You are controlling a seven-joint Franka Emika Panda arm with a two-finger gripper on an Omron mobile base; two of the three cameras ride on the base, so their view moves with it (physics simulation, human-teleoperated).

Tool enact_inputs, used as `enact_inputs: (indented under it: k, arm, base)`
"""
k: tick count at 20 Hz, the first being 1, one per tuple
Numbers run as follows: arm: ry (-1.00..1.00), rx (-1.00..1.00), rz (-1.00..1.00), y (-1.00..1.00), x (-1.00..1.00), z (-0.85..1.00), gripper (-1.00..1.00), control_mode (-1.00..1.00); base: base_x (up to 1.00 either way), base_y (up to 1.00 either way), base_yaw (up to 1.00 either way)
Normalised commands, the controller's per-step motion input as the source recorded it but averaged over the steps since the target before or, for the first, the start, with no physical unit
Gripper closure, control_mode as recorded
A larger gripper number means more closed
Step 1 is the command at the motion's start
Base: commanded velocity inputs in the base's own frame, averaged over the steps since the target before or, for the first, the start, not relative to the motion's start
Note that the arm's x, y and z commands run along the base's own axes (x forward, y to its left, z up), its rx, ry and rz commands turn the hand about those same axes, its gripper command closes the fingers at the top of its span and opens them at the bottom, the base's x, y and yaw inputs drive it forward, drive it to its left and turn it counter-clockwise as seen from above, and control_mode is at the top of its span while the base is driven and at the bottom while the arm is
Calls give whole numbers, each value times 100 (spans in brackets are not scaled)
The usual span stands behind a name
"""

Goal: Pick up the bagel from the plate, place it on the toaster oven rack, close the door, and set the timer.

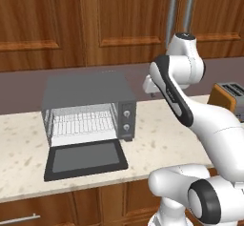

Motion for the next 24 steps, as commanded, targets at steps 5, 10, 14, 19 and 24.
enact_inputs:
  k: [5, 10, 14, 19, 24]
  arm:
    - [0, 0, 0, 0, 0, 0, -100, 100]
    - [-1, 0, 0, 4, -11, 0, -100, -100]
    - [-6, -7, 0, 63, -47, 0, -100, -100]
    - [-5, -15, 5, 91, -54, -1, -100, -100]
    - [-5, -20, 5, 96, -43, -4, -100, -100]
  base:
    - [13, -34, 0]
    - [0, 0, 0]
    - [0, 0, 0]
    - [0, 0, 0]
    - [0, 0, 0]
